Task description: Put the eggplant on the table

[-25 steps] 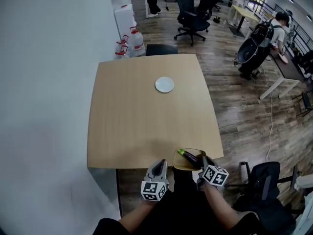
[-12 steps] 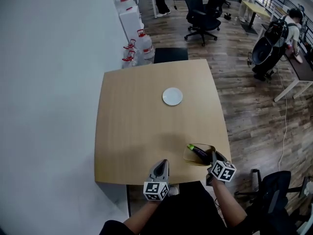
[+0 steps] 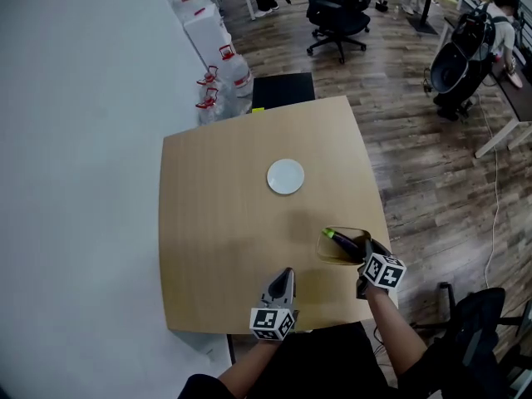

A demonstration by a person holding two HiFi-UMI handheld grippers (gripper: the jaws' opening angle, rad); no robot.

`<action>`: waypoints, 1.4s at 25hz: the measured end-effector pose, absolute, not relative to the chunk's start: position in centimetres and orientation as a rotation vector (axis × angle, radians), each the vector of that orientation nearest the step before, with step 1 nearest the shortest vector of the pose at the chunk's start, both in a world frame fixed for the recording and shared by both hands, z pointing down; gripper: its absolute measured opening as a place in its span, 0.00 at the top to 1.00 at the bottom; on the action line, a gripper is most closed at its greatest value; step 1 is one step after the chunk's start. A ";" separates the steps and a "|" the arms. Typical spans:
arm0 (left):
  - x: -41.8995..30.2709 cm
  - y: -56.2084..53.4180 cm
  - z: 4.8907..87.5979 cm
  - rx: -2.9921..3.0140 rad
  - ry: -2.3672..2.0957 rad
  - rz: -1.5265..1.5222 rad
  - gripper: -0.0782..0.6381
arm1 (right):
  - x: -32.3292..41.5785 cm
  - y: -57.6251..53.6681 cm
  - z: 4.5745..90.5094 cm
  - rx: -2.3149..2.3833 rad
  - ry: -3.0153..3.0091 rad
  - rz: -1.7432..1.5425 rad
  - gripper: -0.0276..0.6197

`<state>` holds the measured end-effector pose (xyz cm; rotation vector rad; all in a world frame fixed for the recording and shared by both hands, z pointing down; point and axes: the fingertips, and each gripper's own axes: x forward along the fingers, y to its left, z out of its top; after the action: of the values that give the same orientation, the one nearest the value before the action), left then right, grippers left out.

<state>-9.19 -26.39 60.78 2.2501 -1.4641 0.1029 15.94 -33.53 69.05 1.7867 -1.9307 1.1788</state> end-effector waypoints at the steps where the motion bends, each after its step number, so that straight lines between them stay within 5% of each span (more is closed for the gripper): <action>1: -9.0 -27.0 60.9 2.247 -1.463 0.110 0.87 | 16.1 -34.6 69.4 1.782 -1.929 1.203 0.84; 27: -7.6 -32.5 65.7 2.073 -1.471 0.153 0.87 | 19.7 -51.0 80.6 1.855 -1.740 1.238 0.83; 35: -8.4 -31.1 64.1 2.081 -1.506 0.120 0.87 | 20.3 -51.2 78.0 1.864 -1.812 1.130 0.75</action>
<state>-8.41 -31.09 64.12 2.0813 -1.5057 0.1196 20.33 -51.23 77.99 1.8637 -1.8118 1.1298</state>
